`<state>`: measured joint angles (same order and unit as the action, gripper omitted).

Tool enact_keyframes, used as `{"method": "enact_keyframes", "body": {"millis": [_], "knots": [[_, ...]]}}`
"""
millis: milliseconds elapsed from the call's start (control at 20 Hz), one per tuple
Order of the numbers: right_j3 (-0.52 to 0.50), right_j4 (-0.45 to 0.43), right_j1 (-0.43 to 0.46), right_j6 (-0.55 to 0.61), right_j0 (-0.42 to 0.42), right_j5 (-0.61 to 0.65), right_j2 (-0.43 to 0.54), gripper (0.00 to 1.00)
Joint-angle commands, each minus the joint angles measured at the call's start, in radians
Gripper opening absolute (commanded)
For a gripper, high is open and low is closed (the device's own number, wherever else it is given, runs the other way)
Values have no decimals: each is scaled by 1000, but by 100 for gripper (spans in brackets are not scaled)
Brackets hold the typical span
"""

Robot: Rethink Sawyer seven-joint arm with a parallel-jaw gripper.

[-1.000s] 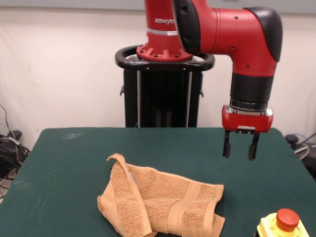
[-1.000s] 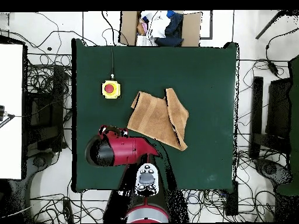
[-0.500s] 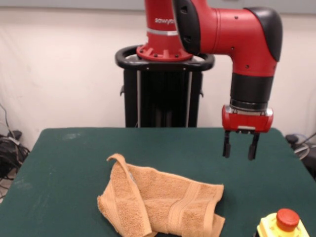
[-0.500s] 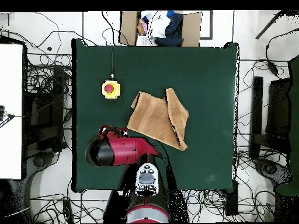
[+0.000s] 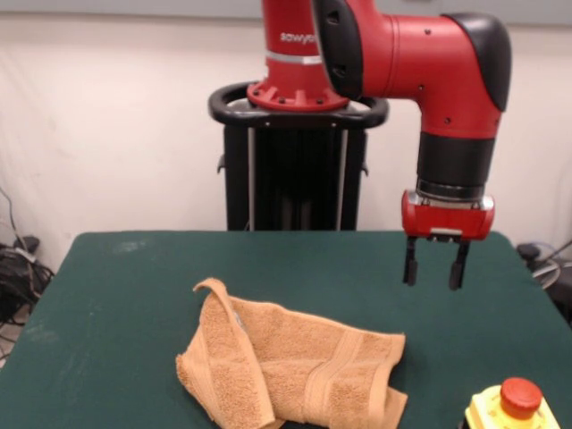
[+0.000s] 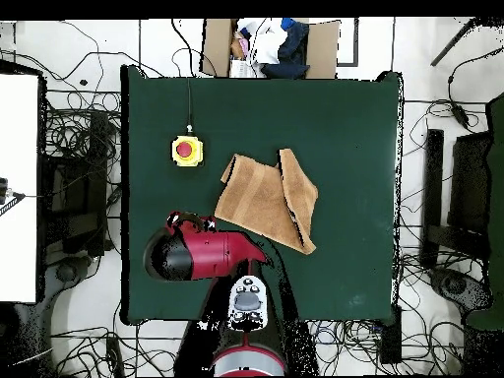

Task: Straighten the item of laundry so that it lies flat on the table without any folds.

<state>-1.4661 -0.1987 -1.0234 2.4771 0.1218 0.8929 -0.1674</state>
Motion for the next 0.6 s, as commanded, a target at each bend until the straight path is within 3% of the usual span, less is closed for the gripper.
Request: {"method": "enact_keyframes", "body": {"millis": [50, 400, 600], "knots": [[-328, -165, 44, -213, 90, -317, 66, 100], [-425, -253, 59, -213, 178, -442, 95, 100], [-529, -242, 35, -325, 346, -480, 221, 100]]}}
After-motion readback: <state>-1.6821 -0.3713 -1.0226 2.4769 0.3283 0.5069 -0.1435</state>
